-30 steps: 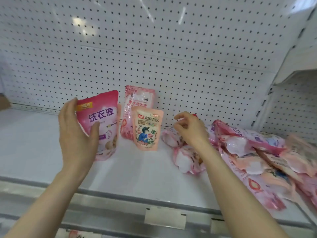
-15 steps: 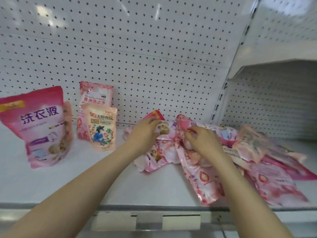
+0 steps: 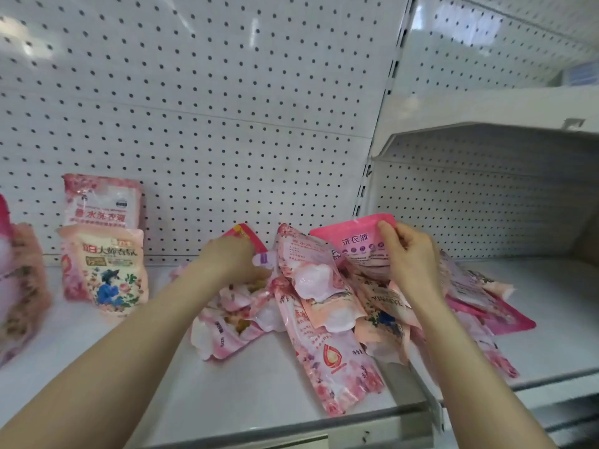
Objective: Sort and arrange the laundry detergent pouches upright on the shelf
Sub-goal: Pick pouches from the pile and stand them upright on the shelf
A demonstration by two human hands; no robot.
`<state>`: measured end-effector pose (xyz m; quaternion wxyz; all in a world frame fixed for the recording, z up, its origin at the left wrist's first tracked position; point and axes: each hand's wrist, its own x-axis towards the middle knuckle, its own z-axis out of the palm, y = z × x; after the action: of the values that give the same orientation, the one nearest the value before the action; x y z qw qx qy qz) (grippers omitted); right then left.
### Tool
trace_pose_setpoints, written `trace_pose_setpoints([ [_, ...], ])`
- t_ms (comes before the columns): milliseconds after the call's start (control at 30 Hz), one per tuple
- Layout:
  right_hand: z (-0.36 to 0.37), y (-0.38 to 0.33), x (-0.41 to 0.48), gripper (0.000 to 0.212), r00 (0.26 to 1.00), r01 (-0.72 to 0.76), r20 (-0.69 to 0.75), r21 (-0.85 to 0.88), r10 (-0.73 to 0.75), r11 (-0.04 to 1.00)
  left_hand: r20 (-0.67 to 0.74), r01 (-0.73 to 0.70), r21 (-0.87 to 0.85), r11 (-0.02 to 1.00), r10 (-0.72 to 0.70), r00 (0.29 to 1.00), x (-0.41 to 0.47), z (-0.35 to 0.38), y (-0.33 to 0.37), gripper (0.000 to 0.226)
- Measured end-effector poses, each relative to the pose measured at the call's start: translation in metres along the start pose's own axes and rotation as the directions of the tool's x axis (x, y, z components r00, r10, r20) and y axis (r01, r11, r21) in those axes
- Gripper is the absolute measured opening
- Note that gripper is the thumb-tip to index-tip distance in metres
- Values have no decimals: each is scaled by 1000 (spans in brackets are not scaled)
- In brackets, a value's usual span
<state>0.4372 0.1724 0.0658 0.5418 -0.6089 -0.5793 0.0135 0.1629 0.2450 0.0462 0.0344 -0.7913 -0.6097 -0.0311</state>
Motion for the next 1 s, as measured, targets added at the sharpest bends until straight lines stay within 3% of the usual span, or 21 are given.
trace_pose_setpoints([
  [100,7,1,-11,47,997,-24,73,-7,24,1000,-28,27,-12,1000,-27,999,-13,-9,-3,51],
  [233,13,2,-28,36,988,-34,150,-6,35,999,-222,3,-165,986,-40,974,-12,-7,2,53],
  [333,1,1,-35,17,962,-53,268,33,42,998,-82,0,-272,962,-24,996,7,-10,16,52],
  [433,-7,9,-39,35,939,-47,341,25,36,999,95,61,-314,948,-32,995,37,-15,37,51],
  [533,-6,16,-36,5,947,-20,318,-87,47,996,124,133,-370,920,-93,988,58,-20,51,45],
  [600,-5,22,-30,31,952,10,303,-136,31,991,120,152,-465,872,-108,987,63,-16,55,26],
  [633,-5,23,-28,40,954,5,299,-132,35,991,105,150,-543,826,-110,988,62,-13,57,17],
  [767,-13,18,-20,43,975,33,222,-96,-11,995,-1,134,-799,586,-223,975,50,-8,63,41],
  [900,-27,22,1,34,1000,1,1,112,-2,994,43,83,-990,118,-305,951,25,-23,59,55],
  [1000,-36,9,14,7,997,70,-60,277,-56,958,-15,-45,-997,-69,-384,923,-10,-40,56,47],
])
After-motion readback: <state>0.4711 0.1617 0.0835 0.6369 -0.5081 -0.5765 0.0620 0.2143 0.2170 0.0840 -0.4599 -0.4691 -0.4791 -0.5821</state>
